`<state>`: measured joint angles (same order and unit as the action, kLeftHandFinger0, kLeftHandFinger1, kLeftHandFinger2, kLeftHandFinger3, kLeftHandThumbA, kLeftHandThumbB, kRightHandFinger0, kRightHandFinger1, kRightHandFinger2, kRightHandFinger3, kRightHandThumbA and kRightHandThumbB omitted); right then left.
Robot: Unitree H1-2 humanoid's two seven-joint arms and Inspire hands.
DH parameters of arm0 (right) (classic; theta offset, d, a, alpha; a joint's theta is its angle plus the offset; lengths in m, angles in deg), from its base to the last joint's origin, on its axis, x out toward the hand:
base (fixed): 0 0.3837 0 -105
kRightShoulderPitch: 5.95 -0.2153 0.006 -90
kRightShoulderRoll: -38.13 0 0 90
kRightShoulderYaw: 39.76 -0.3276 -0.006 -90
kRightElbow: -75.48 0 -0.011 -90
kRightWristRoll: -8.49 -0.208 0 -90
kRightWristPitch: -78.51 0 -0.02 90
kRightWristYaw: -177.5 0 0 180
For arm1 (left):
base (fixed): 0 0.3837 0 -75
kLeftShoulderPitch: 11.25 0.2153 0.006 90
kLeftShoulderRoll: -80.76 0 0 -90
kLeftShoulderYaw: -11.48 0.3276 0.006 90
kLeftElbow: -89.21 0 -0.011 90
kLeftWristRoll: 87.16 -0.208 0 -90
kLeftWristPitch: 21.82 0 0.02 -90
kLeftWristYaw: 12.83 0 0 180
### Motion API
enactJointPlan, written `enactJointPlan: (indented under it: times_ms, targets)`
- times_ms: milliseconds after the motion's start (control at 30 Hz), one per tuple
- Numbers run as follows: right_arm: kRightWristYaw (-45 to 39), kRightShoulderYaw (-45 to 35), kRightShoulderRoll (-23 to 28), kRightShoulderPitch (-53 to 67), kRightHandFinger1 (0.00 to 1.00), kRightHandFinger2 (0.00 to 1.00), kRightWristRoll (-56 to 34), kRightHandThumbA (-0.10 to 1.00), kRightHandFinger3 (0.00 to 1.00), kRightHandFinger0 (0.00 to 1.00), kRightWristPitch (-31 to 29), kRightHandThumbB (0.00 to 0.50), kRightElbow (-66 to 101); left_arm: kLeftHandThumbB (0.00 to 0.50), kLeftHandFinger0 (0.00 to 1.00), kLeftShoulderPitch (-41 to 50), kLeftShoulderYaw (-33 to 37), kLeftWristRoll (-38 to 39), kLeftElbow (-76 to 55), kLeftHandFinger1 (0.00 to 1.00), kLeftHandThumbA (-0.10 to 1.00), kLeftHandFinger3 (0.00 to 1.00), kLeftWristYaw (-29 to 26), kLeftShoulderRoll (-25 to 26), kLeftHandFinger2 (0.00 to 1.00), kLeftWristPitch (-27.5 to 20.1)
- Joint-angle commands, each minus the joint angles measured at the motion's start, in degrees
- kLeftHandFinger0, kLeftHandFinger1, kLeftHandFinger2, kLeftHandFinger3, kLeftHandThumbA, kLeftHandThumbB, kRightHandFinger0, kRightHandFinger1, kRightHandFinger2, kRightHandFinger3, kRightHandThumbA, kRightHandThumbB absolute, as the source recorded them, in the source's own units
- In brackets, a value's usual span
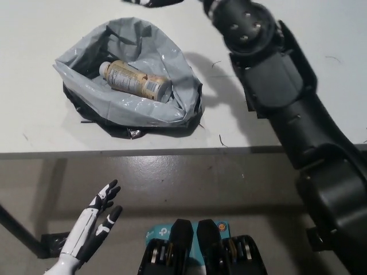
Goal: Use the right hand to pick up a bottle of protein shake and place it into a plastic bag on the left side
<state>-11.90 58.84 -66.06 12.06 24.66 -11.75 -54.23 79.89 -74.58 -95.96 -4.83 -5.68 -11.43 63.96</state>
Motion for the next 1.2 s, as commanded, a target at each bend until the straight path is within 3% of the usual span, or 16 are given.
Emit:
enactJointPlan:
  times_ms: [0, 67, 100, 233, 300, 367, 433, 467, 500, 533, 567, 633, 800, 867, 1100, 1167]
  targets:
    - [-5.1, -15.2, 16.4, 5.4, 1.0, 1.0, -15.8, 0.97, 1.0, 1.0, 8.8, 0.433, 58.5, 0.121, 1.0, -5.1, -2.7, 2.4, -0.4, 1.0, 0.94, 1.0, -0.6, 1.1, 1.0, -1.6]
    - [-4.6, -16.8, 17.6, 10.4, 1.0, 1.0, -16.8, 0.98, 1.0, 1.0, 8.9, 0.46, 64.4, 0.122, 1.0, -5.9, -3.0, 2.8, 0.0, 1.0, 0.95, 1.0, -0.7, 1.2, 1.0, -1.6]
    - [-3.4, -19.2, 19.2, 18.9, 1.0, 1.0, -18.4, 0.98, 1.0, 1.0, 7.9, 0.441, 72.8, 0.125, 1.0, -7.1, -3.4, 3.3, 0.5, 1.0, 0.96, 1.0, -0.7, 1.3, 1.0, -1.6]
    - [1.3, -21.7, 19.3, 38.7, 1.0, 1.0, -24.3, 0.94, 1.0, 1.0, 0.0, 0.446, 85.5, 0.12, 1.0, -9.5, -3.4, 3.4, 1.7, 1.0, 0.96, 1.0, -0.5, 1.3, 1.0, -1.3]
    - [4.6, -20.0, 16.4, 50.7, 1.0, 1.0, -25.6, 0.82, 1.0, 1.0, -5.3, 0.408, 90.2, 0.125, 1.0, -10.8, -3.4, 3.3, 2.5, 1.0, 0.96, 1.0, -0.6, 1.1, 1.0, -1.6]
    - [6.9, -16.8, 11.7, 55.4, 1.0, 1.0, -22.0, 0.82, 1.0, 1.0, -7.6, 0.385, 91.8, 0.135, 1.0, -11.8, -3.6, 3.4, 3.2, 1.0, 0.99, 1.0, -0.7, 1.3, 1.0, -1.8]
    - [7.3, -16.4, 11.5, 55.8, 1.0, 1.0, -21.6, 0.82, 1.0, 1.0, -7.7, 0.382, 92.0, 0.136, 1.0, -11.9, -3.6, 3.4, 3.3, 1.0, 0.99, 1.0, -0.7, 1.3, 1.0, -1.8]
    - [6.8, -11.6, 7.9, 60.4, 1.0, 1.0, -20.6, 0.9, 1.0, 1.0, -12.1, 0.353, 87.3, 0.149, 1.0, -12.3, -3.8, 4.2, 3.6, 1.0, 1.0, 1.0, -0.6, 1.0, 1.0, -1.8]
    - [6.5, -9.7, 6.2, 62.5, 1.0, 1.0, -19.4, 0.95, 1.0, 1.0, -13.6, 0.385, 84.5, 0.156, 1.0, -12.3, -3.8, 4.8, 3.6, 1.0, 0.99, 1.0, -0.4, 0.8, 1.0, -1.8]
    - [6.2, -8.4, 4.9, 64.2, 1.0, 1.0, -18.0, 0.98, 1.0, 1.0, -14.4, 0.386, 82.0, 0.156, 1.0, -12.2, -3.9, 5.3, 3.5, 1.0, 0.98, 1.0, -0.3, 0.6, 1.0, -1.8]
    - [6.2, -8.1, 4.1, 64.4, 1.0, 1.0, -16.3, 0.98, 1.0, 1.0, -15.5, 0.336, 78.5, 0.163, 1.0, -12.0, -3.8, 4.9, 3.3, 1.0, 0.99, 1.0, -0.3, 0.6, 1.0, -1.8]
    - [6.1, -7.4, 3.2, 64.4, 1.0, 1.0, -12.6, 1.0, 1.0, 1.0, -18.2, 0.297, 69.8, 0.164, 1.0, -11.2, -3.5, 4.2, 2.2, 1.0, 0.99, 1.0, -0.2, 0.9, 1.0, -1.1]
    - [7.6, -7.9, 2.0, 61.8, 1.0, 1.0, -7.9, 0.99, 1.0, 1.0, -19.7, 0.287, 55.5, 0.178, 1.0, -11.0, -3.7, 5.0, 2.2, 1.0, 1.0, 1.0, 0.2, 0.8, 1.0, -1.9]
    - [8.2, -7.1, 1.6, 60.2, 1.0, 1.0, -6.1, 0.86, 1.0, 1.0, -21.4, 0.282, 43.5, 0.19, 1.0, -11.7, -4.0, 4.9, 2.0, 1.0, 1.0, 1.0, 0.2, 0.9, 1.0, -1.8]
    - [6.9, -5.7, 1.8, 61.3, 1.0, 1.0, -5.1, 0.87, 1.0, 1.0, -21.5, 0.243, 35.7, 0.186, 1.0, -11.7, -4.0, 4.4, 1.4, 1.0, 1.0, 1.0, 0.5, 1.5, 1.0, -0.9]
    - [6.2, -5.7, 1.8, 62.2, 1.0, 1.0, -6.4, 0.88, 1.0, 1.0, -21.3, 0.254, 34.9, 0.185, 1.0, -10.8, -3.8, 4.0, 0.9, 1.0, 1.0, 1.0, 0.7, 1.7, 1.0, -0.4]
